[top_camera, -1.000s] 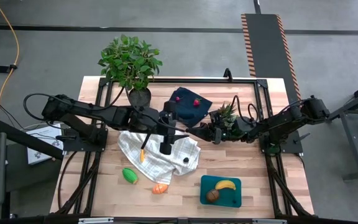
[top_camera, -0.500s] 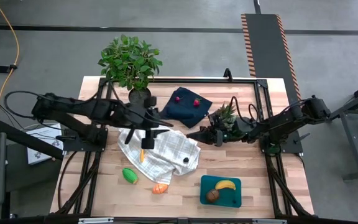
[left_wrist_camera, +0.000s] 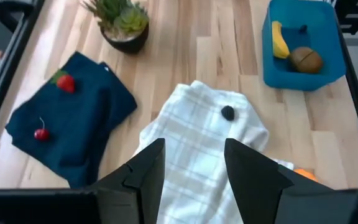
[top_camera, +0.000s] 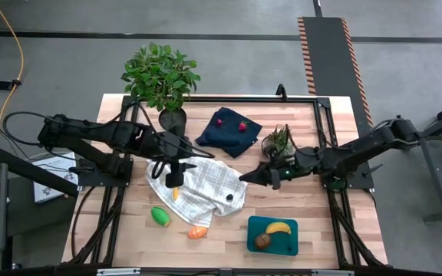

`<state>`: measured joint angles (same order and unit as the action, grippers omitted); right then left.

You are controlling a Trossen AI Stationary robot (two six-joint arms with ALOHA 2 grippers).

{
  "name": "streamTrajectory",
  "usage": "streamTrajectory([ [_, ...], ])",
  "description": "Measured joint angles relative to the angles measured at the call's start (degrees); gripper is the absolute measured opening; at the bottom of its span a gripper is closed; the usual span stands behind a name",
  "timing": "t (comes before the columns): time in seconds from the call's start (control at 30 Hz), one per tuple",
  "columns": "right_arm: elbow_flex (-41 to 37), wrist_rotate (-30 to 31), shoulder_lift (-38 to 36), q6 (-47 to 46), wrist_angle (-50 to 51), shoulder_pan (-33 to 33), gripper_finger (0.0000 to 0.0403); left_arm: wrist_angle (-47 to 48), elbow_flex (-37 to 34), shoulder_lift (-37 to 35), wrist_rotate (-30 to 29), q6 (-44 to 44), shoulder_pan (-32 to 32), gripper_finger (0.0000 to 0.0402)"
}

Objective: Pick and placing Produce into tupperware
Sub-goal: Put the blueberry into the bin

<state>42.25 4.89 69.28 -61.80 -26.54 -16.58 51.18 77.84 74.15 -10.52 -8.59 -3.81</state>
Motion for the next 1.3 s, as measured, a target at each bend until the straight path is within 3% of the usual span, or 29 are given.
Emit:
streamTrajectory([
  [0.27, 12.35, 1.31, -0.28, 0.19, 31.2, -5.16, 0.002, 2.04, -0.02, -0.02, 2.68, -2.3, 0.04, 0.0156],
  [0.47, 17.76, 6.96, -0.13, -5.76, 44.78, -11.02, 0.002, 4.2, -0.02, -0.02, 6.11, -2.29, 0.04, 0.0156],
  [0.83, 18.92, 8.3, 7.22, -21.04, 45.96, -17.27, 0.002, 9.68, -0.07, -0.99, 16.66, -1.78, -1.28, 0.0156],
  [1.17, 18.97, 5.48, 14.13, -32.46, 44.55, -21.93, 0.002, 11.77, -0.07, -4.47, 12.52, -5.73, -10.8, 0.0156],
  [1.3, 22.0, 2.69, 17.5, -33.97, 48.92, -22.8, 0.002, 12.08, -0.07, -5.89, 9.34, -8.8, -14.39, 0.0156],
])
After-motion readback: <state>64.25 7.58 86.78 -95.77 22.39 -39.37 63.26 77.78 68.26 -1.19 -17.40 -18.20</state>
